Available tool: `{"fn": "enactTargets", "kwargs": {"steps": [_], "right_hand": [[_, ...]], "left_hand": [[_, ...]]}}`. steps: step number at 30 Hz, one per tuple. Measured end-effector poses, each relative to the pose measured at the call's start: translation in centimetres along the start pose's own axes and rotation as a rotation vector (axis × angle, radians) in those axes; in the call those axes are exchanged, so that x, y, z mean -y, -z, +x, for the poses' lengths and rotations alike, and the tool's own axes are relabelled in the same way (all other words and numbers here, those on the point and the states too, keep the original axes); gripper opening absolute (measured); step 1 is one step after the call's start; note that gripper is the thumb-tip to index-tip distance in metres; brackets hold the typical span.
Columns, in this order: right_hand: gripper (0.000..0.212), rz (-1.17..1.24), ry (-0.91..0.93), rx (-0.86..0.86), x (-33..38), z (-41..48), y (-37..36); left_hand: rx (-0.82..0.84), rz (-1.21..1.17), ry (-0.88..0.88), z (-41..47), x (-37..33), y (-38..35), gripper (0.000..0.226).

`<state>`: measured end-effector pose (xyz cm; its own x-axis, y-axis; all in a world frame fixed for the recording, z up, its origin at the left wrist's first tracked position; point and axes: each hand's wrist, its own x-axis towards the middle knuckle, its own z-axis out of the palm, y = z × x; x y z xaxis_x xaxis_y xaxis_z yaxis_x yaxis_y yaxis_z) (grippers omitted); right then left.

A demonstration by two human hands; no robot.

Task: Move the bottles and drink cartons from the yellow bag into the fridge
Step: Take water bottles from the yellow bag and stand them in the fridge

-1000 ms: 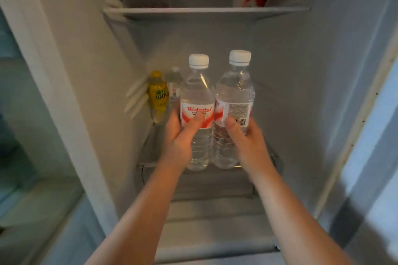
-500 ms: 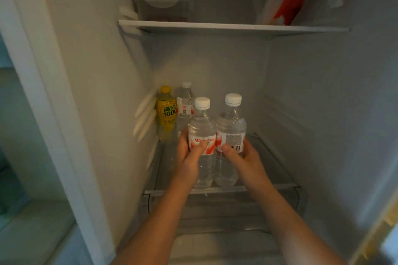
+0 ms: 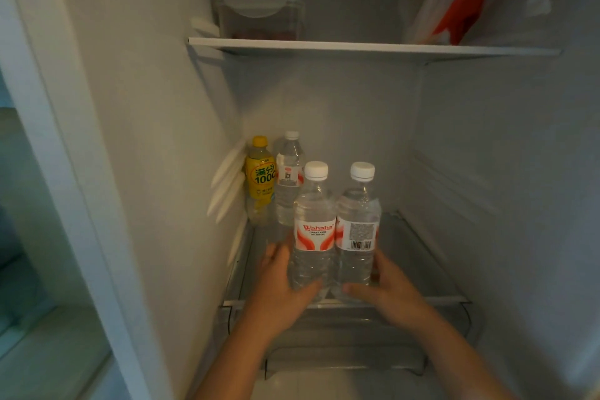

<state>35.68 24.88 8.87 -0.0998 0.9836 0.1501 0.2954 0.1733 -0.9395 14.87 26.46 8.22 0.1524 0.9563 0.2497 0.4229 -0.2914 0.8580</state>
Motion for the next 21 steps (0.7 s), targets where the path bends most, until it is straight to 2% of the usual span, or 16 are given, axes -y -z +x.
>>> {"fn": "enactTargets", "kwargs": {"steps": [3,7,14,21], "right_hand": [[0.076,-0.125,-0.049,-0.074,-0.7,-0.1,0.4],[0.066,-0.122,-0.07,-0.146,-0.5,0.5,0.1],[0.065,-0.082,-0.082,-0.218,-1.0,2.9,0.5],[0.048,-0.07,-0.096,-0.329,-2.4,7.0,1.2]], "left_hand": [[0.006,0.041,0.068,-0.8,1.3,0.2,0.068],[-0.032,0.086,0.115,-0.2,1.3,0.0,0.049],[-0.04,0.075,0.126,3.2,1.0,-1.0,0.047],[-0.057,0.062,0.148,8.1,1.4,-2.5,0.042]]}}
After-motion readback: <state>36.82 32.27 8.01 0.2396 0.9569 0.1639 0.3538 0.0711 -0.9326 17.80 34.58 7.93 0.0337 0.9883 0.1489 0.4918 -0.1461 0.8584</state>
